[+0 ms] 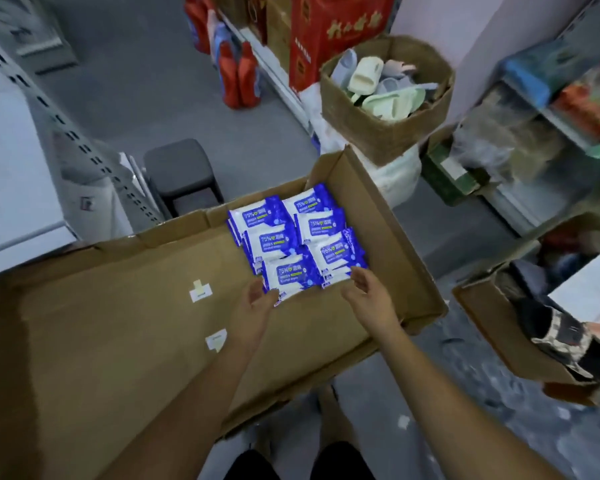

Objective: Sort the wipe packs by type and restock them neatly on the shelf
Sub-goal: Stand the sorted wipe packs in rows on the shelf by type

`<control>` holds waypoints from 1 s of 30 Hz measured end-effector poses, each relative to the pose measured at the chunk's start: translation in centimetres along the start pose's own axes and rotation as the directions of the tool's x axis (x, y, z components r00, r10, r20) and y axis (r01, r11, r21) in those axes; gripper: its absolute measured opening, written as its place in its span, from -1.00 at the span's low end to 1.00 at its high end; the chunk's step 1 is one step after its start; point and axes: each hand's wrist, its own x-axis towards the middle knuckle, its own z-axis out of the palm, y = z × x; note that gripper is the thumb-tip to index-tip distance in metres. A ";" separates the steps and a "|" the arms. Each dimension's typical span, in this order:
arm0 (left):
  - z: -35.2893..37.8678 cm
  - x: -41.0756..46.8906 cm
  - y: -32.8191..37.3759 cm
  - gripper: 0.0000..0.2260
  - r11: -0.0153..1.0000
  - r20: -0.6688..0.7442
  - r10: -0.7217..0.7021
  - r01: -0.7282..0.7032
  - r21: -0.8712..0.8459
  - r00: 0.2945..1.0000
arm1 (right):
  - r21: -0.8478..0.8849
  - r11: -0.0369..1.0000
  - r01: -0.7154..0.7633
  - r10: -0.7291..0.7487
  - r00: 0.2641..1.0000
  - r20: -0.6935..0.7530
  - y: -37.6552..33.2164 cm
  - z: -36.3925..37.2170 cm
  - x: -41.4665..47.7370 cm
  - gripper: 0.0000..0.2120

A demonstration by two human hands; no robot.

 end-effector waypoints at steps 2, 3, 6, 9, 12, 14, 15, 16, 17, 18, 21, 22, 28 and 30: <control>1.3 2.0 0.0 -0.68 0.999 -0.035 -0.019 0.018 -0.029 0.999 | -0.046 0.999 -0.007 0.008 1.000 0.023 0.3 -0.4 3.7 -0.56; 2.0 2.9 -0.1 -0.66 0.999 -0.065 -0.028 0.025 -0.044 0.997 | -0.078 0.997 -0.007 0.009 0.999 0.037 0.3 -0.5 5.4 -0.59; 3.9 5.5 -0.7 -0.67 0.999 -0.192 -0.036 0.028 -0.046 0.981 | -0.208 0.978 0.021 -0.014 0.999 0.036 0.8 -0.2 10.3 -0.65; 5.3 8.5 -2.4 -0.42 0.996 -0.268 -0.084 0.087 0.003 0.960 | -0.323 0.946 0.015 -0.017 1.000 -0.004 2.1 1.0 14.5 -0.40; 6.5 9.7 -4.0 -0.23 0.989 -0.309 -0.115 0.136 0.049 0.944 | -0.462 0.886 -0.042 0.019 0.998 -0.054 2.9 2.7 16.5 -0.26; 7.0 9.6 -3.8 -0.32 0.989 -0.336 -0.126 0.143 0.027 0.933 | -0.521 0.850 -0.076 0.026 0.994 -0.104 2.6 3.4 16.5 -0.24; 6.9 9.8 -4.1 -0.39 0.987 -0.341 -0.148 0.161 0.010 0.928 | -0.532 0.842 -0.089 0.024 0.991 -0.128 2.4 3.6 16.5 -0.25; 6.8 9.7 -4.1 -0.44 0.987 -0.340 -0.155 0.162 -0.009 0.928 | -0.536 0.838 -0.102 0.030 0.990 -0.141 2.3 3.7 16.3 -0.28; 6.4 9.6 -4.3 -0.49 0.984 -0.339 -0.175 0.179 -0.020 0.924 | -0.543 0.832 -0.110 0.039 0.989 -0.141 2.2 3.6 16.0 -0.31; 5.9 9.4 -4.6 -0.55 0.982 -0.349 -0.180 0.191 -0.003 0.920 | -0.553 0.827 -0.102 0.031 0.990 -0.136 2.2 3.4 15.7 -0.35; 4.0 7.9 -4.2 -0.71 0.977 -0.376 -0.191 0.211 0.013 0.907 | -0.452 0.892 -0.017 0.004 0.999 -0.031 2.3 2.6 15.0 -0.53; 3.3 7.3 -4.0 -0.73 0.979 -0.395 -0.191 0.204 -0.007 0.899 | -0.367 0.930 0.014 -0.006 1.000 0.022 2.3 2.4 14.7 -0.62; -2.6 2.2 -4.4 -0.77 0.982 -0.375 -0.156 0.103 -0.159 0.914 | -0.022 0.999 -0.032 0.036 0.982 0.186 -1.3 2.4 9.7 -0.80; -5.4 -0.5 -4.3 -0.75 0.976 -0.349 -0.126 0.053 -0.211 0.929 | 0.009 1.000 -0.001 -0.002 0.971 0.238 -3.0 3.2 7.1 -0.79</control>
